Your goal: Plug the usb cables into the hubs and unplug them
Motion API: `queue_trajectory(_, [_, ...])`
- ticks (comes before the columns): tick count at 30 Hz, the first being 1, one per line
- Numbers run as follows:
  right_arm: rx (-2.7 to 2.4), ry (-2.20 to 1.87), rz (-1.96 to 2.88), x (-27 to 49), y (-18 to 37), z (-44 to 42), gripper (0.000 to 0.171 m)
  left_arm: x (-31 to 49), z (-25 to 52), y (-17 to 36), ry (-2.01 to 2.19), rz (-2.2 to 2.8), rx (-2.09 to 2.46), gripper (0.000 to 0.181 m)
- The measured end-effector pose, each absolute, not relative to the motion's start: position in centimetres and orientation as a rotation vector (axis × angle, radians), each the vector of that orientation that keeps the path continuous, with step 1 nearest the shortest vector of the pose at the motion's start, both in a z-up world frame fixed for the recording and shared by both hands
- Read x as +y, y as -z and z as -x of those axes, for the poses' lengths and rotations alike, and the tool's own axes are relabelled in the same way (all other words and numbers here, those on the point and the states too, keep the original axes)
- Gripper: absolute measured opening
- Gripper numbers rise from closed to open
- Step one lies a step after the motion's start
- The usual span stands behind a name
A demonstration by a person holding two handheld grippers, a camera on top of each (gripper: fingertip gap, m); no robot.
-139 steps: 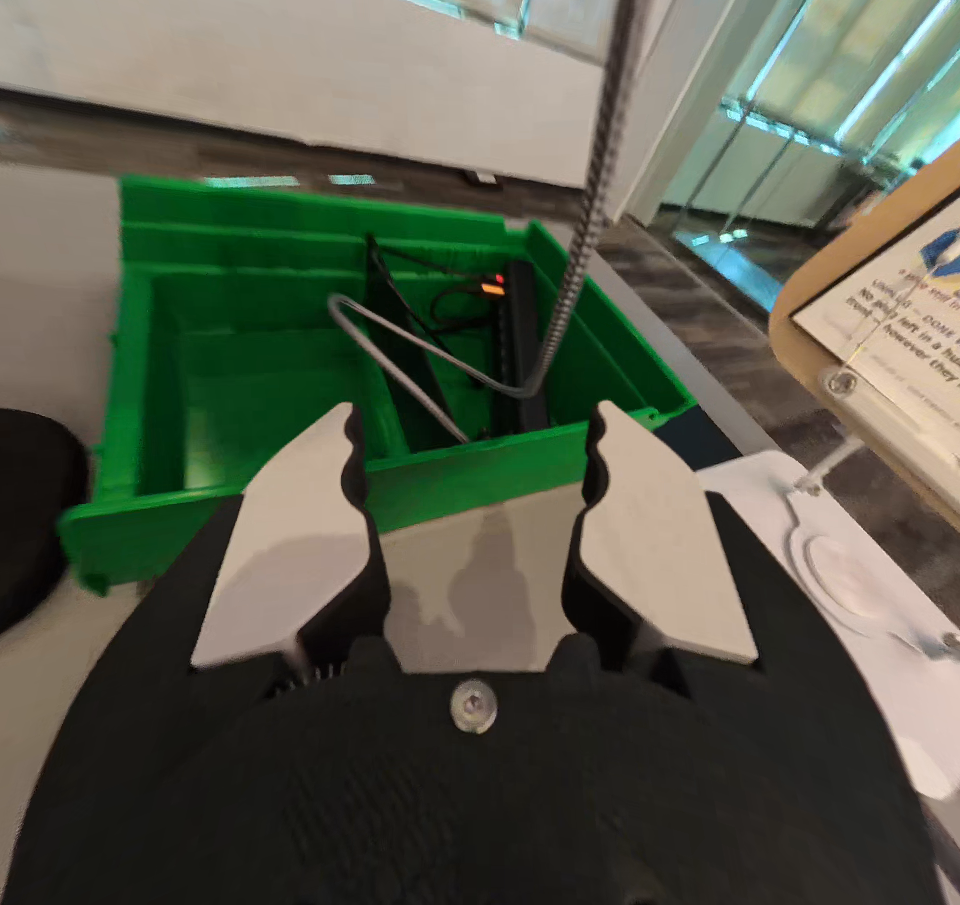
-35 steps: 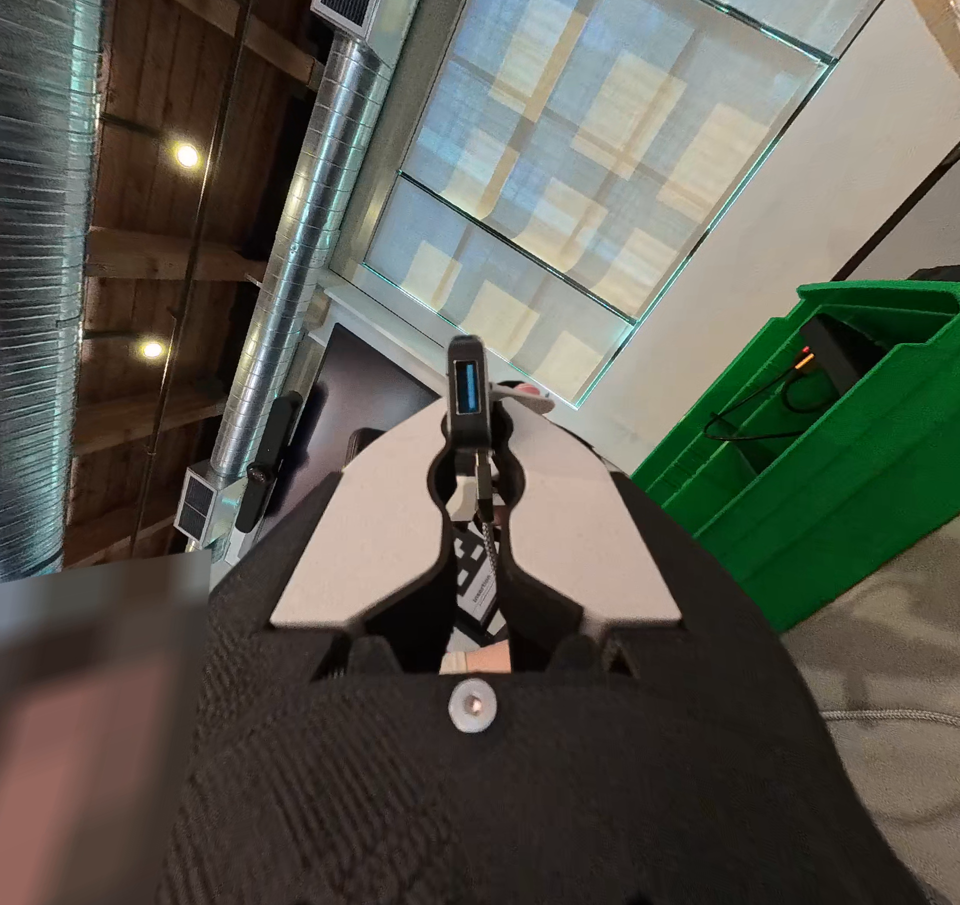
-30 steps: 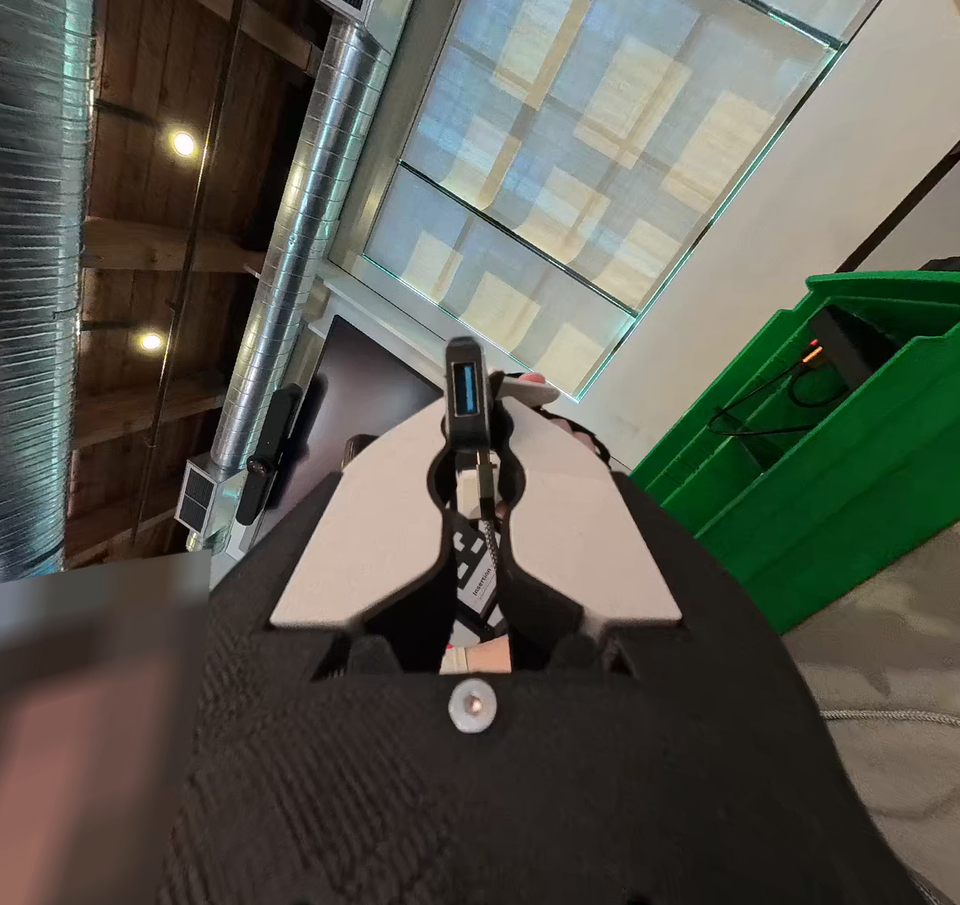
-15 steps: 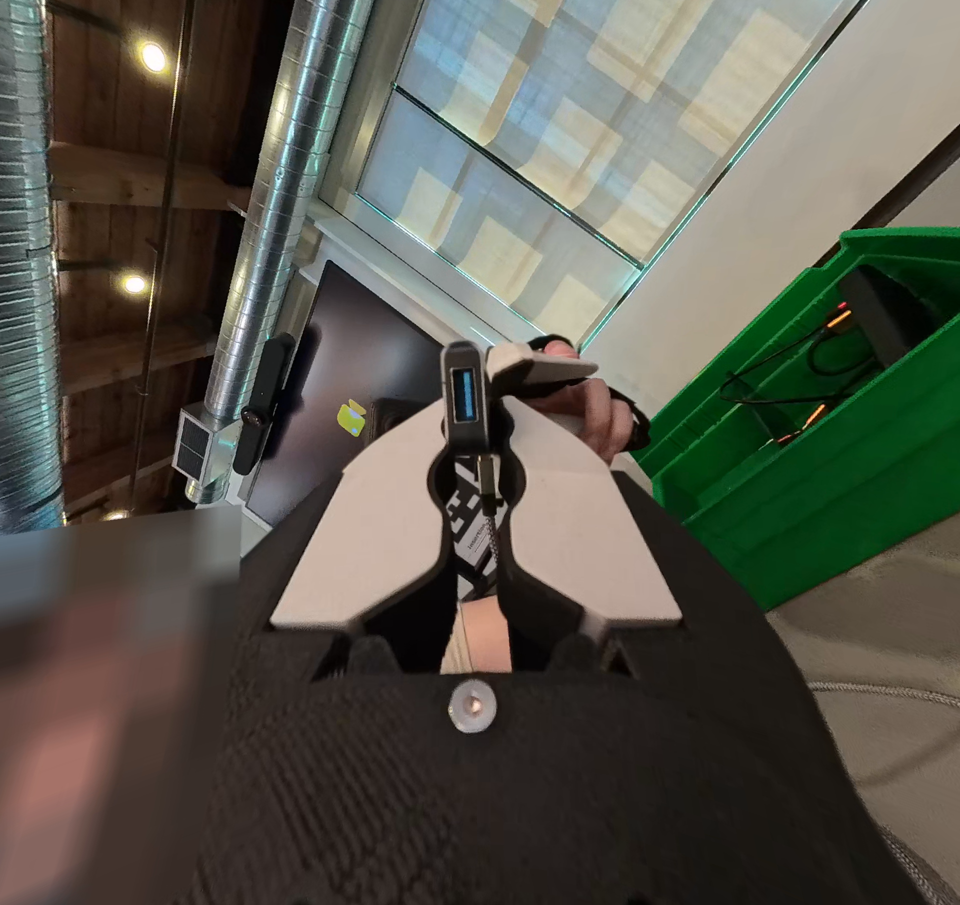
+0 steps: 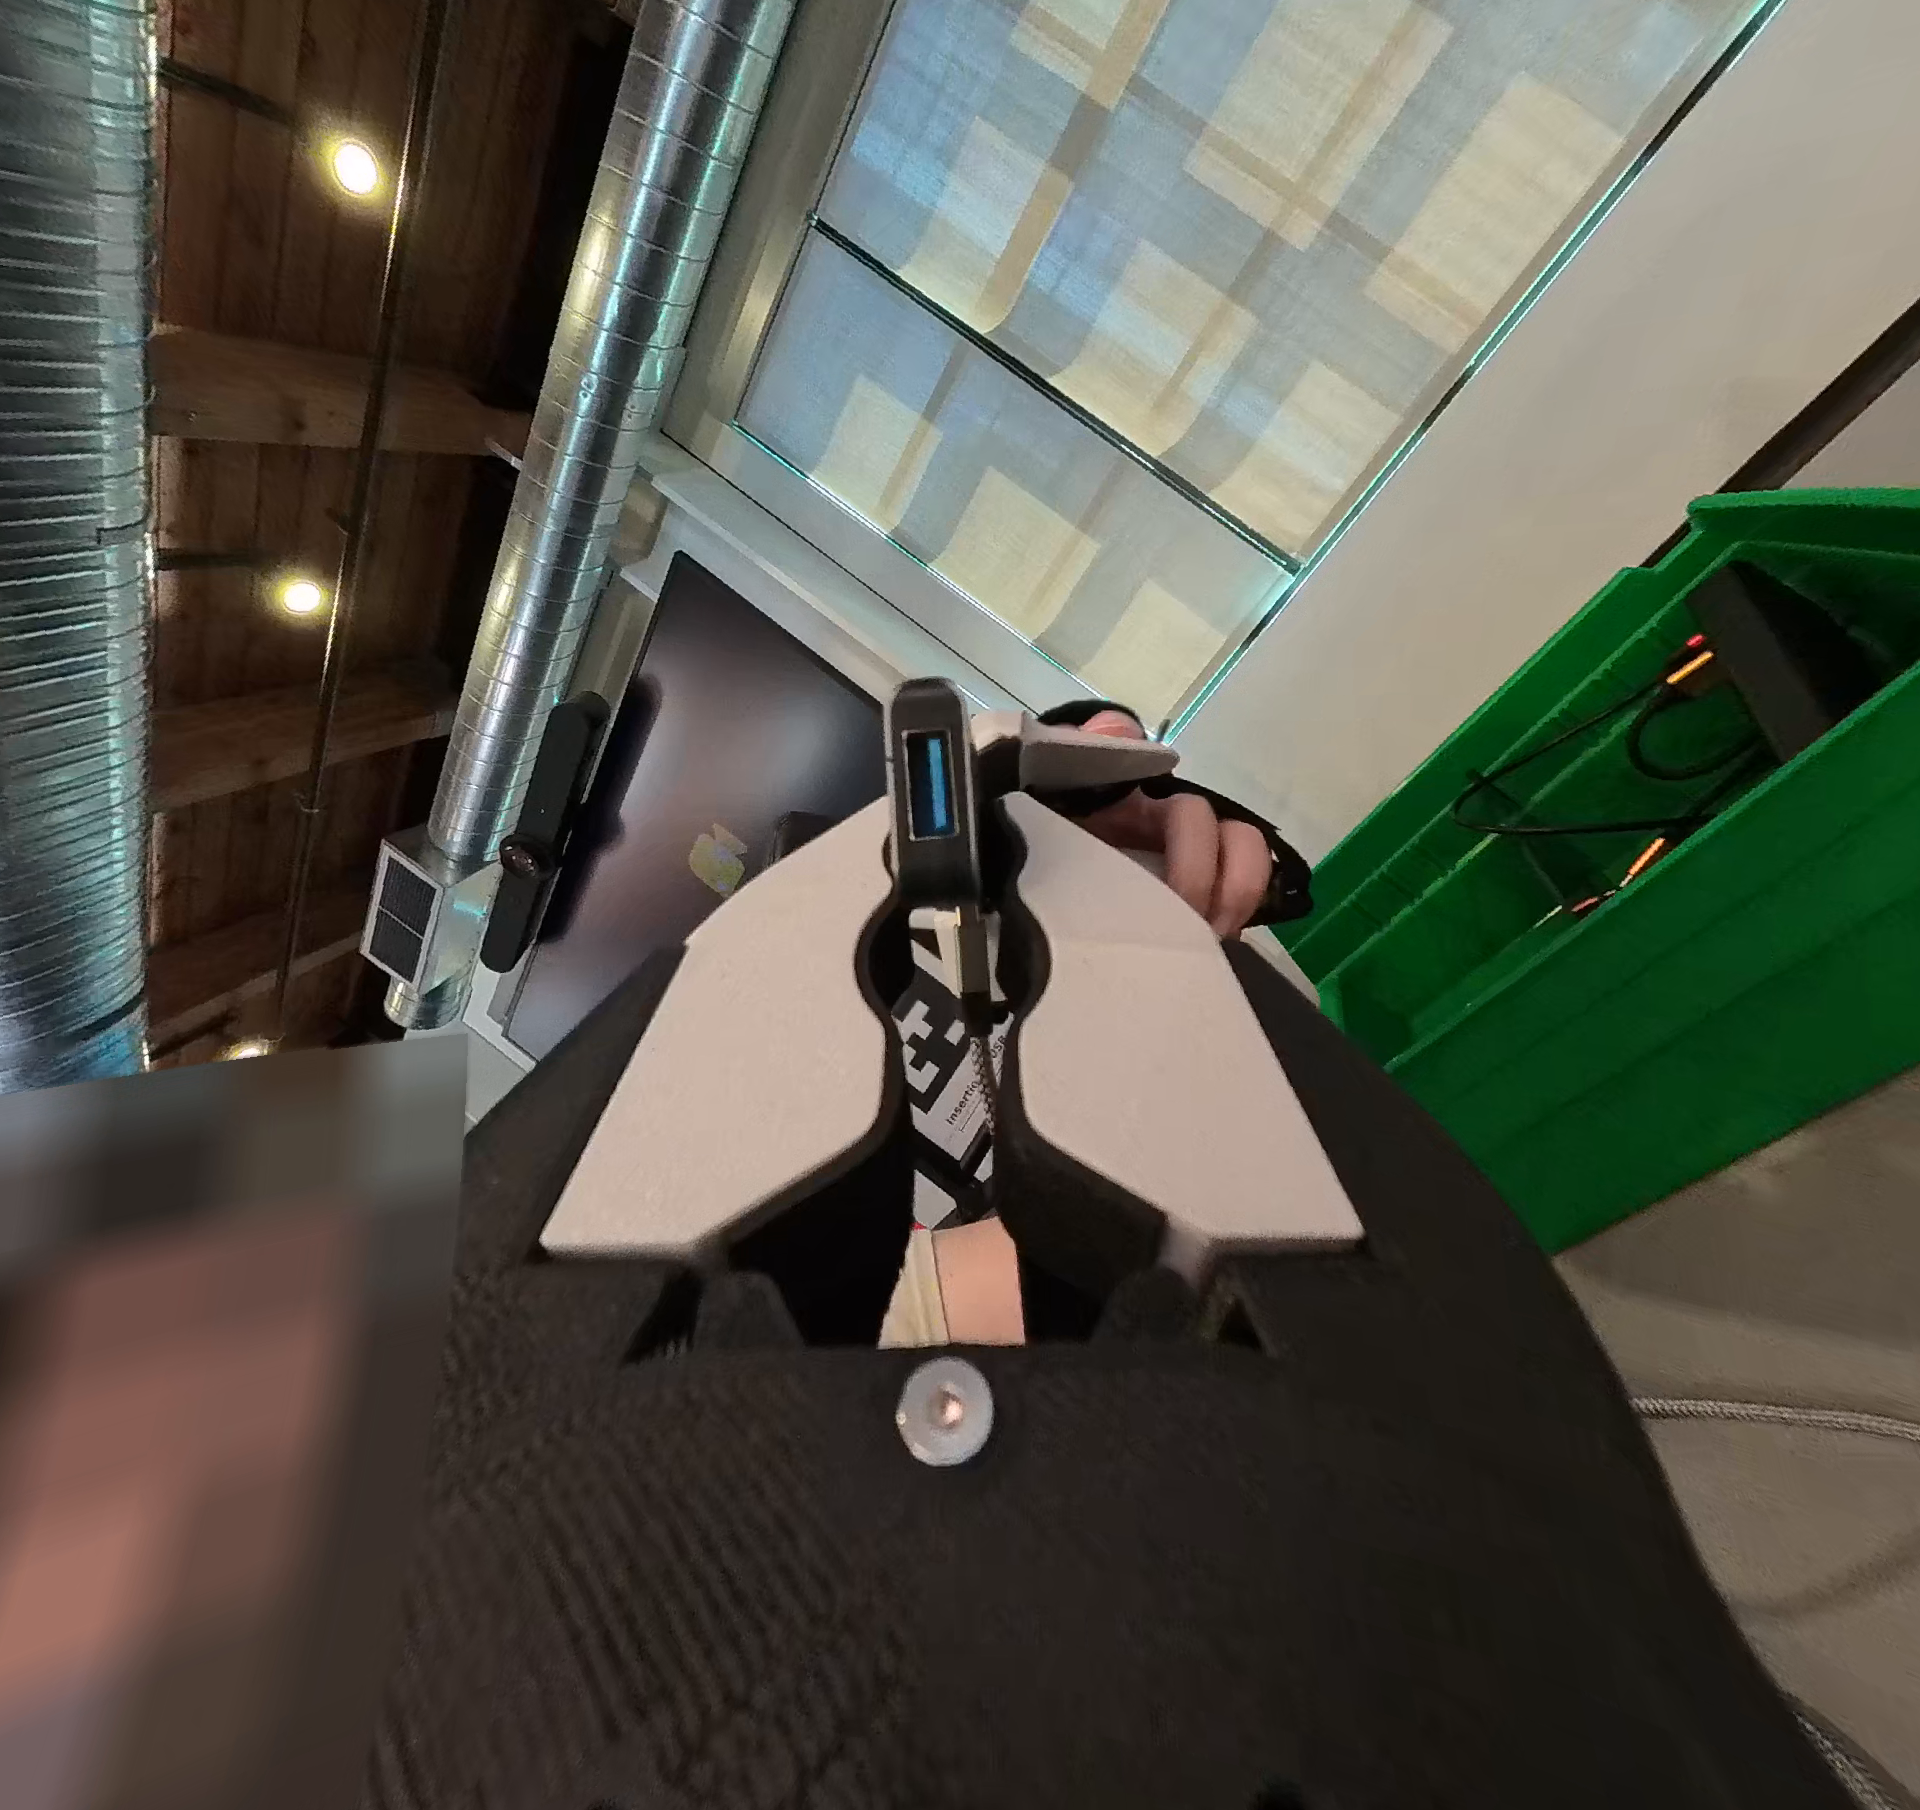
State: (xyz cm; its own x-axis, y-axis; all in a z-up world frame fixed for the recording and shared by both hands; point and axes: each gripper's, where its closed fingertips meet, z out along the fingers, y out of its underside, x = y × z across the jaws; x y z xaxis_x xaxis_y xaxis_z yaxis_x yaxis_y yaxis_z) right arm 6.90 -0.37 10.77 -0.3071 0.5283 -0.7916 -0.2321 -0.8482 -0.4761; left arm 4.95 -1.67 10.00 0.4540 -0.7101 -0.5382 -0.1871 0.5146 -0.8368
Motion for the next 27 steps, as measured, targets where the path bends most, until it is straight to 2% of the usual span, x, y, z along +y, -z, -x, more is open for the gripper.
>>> queue_trajectory(5, [-0.384,-2.197,1.458,-0.4,-10.9,-7.0,0.012,-1.6,-5.0,-10.0,0.382,1.028,1.091,0.035])
queue_trajectory(8, [-0.447,-2.063,1.46,-0.3,-11.3,-6.9,0.014,-1.4,-4.7,-10.7,0.394,1.064,1.046,0.035])
queue_trajectory(12, [-0.572,-1.435,1.347,0.4,-13.1,-7.5,0.034,-0.2,-2.1,-12.9,0.384,1.082,0.862,0.035])
queue_trajectory(15, [-0.649,-0.985,1.185,-0.7,-14.5,-7.4,0.039,0.5,-0.8,-13.6,0.389,1.122,0.764,0.035])
queue_trajectory(20, [-0.665,-0.529,1.138,-1.2,-14.1,-5.4,0.03,0.3,-1.0,-14.2,0.405,1.153,0.685,0.035])
queue_trajectory(27, [-0.648,-0.532,1.181,-1.0,-13.4,-5.0,0.023,0.0,-2.3,-13.7,0.434,1.203,0.654,0.035])
